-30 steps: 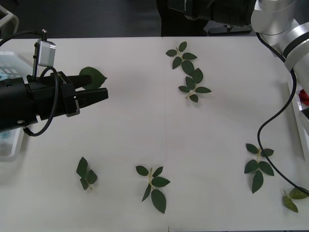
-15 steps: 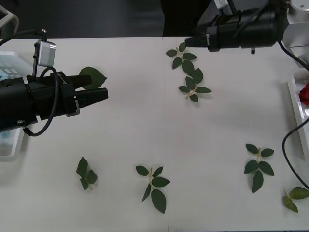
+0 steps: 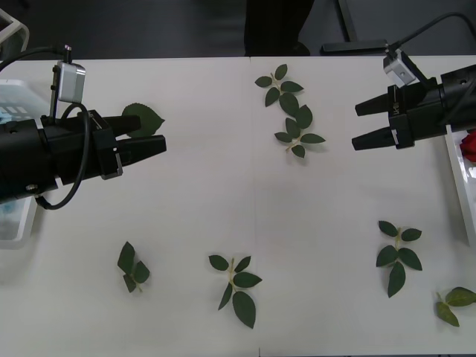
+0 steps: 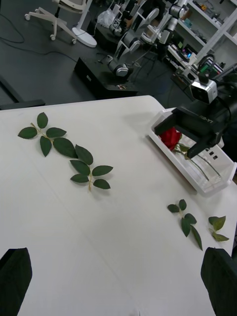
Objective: Place the red flowers into the right box and the blue flowers into the left box. If a person shows an open palm, hand one flower to the person first, then continue sorting.
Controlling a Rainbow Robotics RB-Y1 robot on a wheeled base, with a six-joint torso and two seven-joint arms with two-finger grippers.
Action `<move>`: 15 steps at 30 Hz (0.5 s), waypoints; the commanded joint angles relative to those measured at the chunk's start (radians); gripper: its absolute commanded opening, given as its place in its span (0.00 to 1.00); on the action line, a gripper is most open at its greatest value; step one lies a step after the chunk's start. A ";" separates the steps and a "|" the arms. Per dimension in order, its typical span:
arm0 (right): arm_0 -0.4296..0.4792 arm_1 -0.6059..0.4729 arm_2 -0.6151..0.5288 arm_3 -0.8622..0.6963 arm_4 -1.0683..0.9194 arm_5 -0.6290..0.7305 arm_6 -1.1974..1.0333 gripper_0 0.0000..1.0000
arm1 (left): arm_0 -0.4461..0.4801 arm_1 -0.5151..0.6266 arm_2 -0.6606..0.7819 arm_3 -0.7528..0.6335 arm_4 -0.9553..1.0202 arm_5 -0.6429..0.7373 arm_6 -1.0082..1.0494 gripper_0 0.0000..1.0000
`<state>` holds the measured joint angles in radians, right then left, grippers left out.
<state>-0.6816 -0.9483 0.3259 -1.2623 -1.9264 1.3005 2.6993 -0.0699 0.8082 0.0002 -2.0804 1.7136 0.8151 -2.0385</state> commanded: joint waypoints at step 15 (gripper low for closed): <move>0.048 -0.141 -0.019 -0.094 -0.066 -0.017 0.006 0.96 | 0.067 -0.001 0.006 -0.018 0.104 0.050 -0.071 1.00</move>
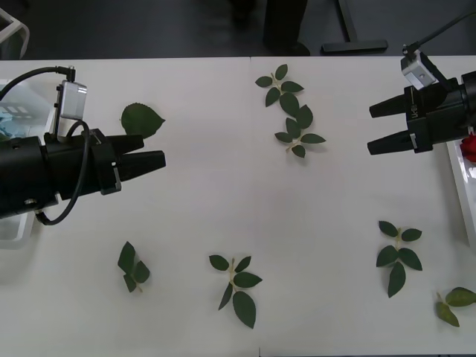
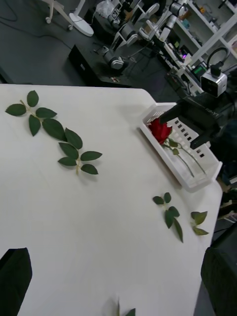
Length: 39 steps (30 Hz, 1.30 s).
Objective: Place the red flowers into the right box and the blue flowers into the left box. If a person shows an open palm, hand one flower to the person first, then continue sorting.
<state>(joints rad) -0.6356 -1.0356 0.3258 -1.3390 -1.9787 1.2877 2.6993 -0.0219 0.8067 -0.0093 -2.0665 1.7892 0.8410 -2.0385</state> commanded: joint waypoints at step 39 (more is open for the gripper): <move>0.019 -0.061 -0.019 -0.017 -0.014 0.001 0.006 1.00 | 0.105 0.298 -0.054 0.290 0.757 0.319 -0.667 1.00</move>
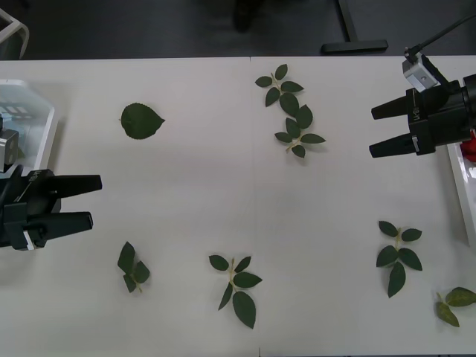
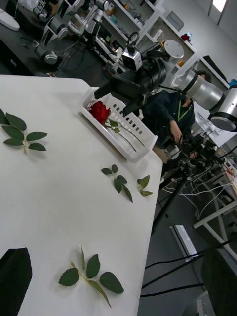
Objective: Place the red flowers into the right box and the blue flowers into the left box. If a person shows an open palm, hand one flower to the person first, then continue sorting.
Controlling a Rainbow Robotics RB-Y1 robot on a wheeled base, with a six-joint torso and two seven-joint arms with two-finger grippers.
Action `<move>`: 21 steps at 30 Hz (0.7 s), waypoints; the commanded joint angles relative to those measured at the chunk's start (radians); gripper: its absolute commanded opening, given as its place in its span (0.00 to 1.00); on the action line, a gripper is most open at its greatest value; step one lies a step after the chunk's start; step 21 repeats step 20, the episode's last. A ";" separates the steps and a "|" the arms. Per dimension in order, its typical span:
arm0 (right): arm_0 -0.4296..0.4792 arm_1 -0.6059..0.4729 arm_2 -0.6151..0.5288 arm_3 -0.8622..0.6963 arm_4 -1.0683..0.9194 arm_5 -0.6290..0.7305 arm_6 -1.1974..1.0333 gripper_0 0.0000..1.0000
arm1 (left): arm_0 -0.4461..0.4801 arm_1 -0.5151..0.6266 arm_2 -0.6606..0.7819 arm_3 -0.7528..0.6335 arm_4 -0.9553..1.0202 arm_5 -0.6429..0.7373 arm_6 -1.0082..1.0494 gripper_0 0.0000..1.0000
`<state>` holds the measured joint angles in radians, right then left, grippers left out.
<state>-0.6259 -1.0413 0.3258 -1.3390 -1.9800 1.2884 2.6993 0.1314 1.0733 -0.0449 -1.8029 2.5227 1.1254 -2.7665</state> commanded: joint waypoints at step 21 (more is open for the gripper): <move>0.009 -0.056 -0.019 -0.017 -0.013 0.000 0.006 1.00 | -0.062 0.027 -0.050 0.023 0.057 0.030 0.061 1.00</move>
